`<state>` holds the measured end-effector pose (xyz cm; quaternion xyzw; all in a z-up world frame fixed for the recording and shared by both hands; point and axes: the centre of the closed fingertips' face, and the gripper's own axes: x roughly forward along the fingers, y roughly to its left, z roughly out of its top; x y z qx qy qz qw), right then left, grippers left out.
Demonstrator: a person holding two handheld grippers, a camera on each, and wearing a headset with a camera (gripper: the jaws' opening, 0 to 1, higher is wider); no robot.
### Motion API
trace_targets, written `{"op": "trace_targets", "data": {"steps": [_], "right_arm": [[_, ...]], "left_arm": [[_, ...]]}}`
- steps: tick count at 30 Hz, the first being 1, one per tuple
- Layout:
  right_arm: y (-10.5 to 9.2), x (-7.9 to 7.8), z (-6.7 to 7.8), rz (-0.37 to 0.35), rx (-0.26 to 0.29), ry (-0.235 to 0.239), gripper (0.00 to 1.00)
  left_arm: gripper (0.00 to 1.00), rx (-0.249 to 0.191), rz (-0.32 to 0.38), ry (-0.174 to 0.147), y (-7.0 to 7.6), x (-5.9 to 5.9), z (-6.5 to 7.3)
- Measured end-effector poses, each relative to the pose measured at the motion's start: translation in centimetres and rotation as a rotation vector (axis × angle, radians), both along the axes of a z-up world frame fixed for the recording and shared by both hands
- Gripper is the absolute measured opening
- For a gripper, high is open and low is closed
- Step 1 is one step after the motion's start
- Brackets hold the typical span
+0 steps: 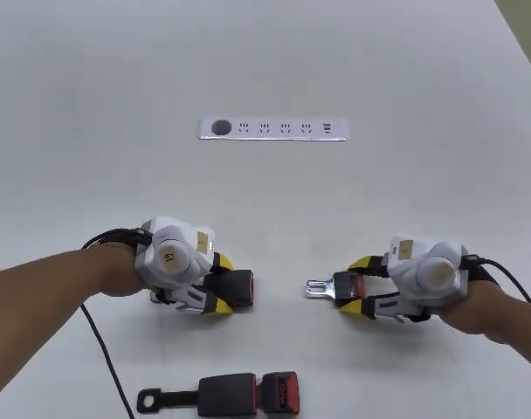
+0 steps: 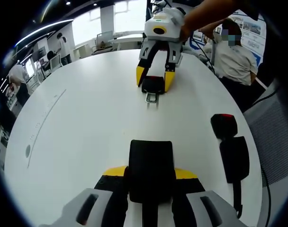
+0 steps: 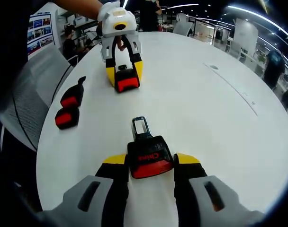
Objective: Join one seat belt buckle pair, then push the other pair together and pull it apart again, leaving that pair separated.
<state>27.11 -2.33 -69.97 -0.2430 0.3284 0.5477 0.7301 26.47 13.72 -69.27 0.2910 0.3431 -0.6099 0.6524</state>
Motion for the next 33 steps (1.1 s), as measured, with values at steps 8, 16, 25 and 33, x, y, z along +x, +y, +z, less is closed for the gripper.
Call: {"op": "trace_targets", "data": {"steps": [8,16,25,33], "right_arm": [[-0.3,-0.3,0.5,-0.013,0.008,0.001,0.36],[-0.4,0.0,0.3,-0.042,-0.001,0.002,0.38],[-0.6,0.7,1.4,-0.147,0.025,-0.042,0.58],[-1.2,1.7,2.7,-0.338,0.087,-0.101,0.64]], "left_arm": [[0.36,0.013,0.009,0.004,-0.1,0.0,0.1],[0.38,0.029,0.043,0.026,-0.3,-0.2,0.2],[0.71,-0.012,0.196,0.080,-0.2,0.1,1.5],[0.88,-0.073,0.390,0.056,1.2,1.4,2.9]]}}
